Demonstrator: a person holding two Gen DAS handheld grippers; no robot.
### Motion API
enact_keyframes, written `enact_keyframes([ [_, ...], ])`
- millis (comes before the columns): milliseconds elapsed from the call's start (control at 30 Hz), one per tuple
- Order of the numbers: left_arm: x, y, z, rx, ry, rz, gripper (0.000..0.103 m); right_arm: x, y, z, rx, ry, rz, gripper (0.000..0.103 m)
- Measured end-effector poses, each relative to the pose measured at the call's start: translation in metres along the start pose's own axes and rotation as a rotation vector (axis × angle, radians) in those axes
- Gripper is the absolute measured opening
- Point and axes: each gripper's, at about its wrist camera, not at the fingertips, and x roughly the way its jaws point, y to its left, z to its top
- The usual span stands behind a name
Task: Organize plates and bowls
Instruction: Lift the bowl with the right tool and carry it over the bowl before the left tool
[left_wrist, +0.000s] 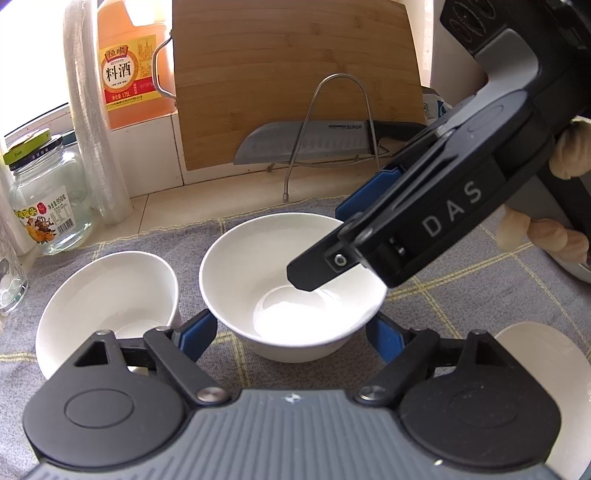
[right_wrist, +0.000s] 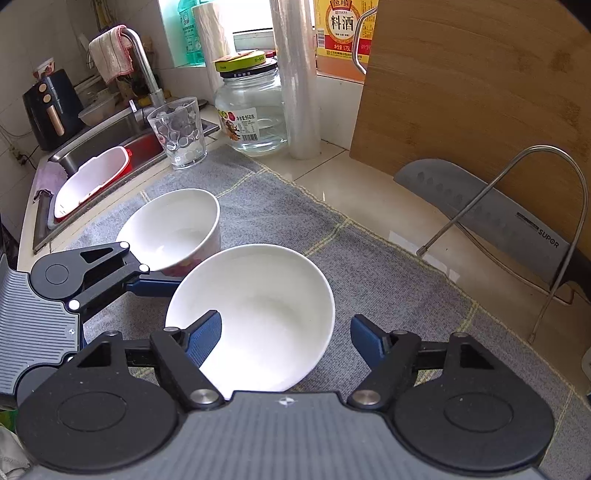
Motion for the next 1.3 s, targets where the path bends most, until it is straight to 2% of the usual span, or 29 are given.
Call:
enact_keyframes([
  [167,0.000,0.000,0.000,0.001,0.002,-0.004,0.087,0.012,-0.006,0.005,0.021,0.012,0.016,0.078],
  [333,0.001,0.000,0.001,0.016,0.006,0.003,0.088,0.021,-0.012,0.008,0.049,0.024,0.036,0.071],
  [767,-0.001,0.002,0.003,0.020,0.017,-0.006,0.087,0.021,-0.009,0.010,0.084,0.021,0.071,0.070],
  [1000,-0.011,0.000,0.008,0.037,0.027,-0.020,0.087,0.012,-0.002,0.009,0.086,0.019,0.048,0.070],
  [1300,-0.038,-0.011,0.013,0.061,0.023,-0.053,0.087,-0.020,0.011,0.004,0.115,-0.013,0.038,0.070],
])
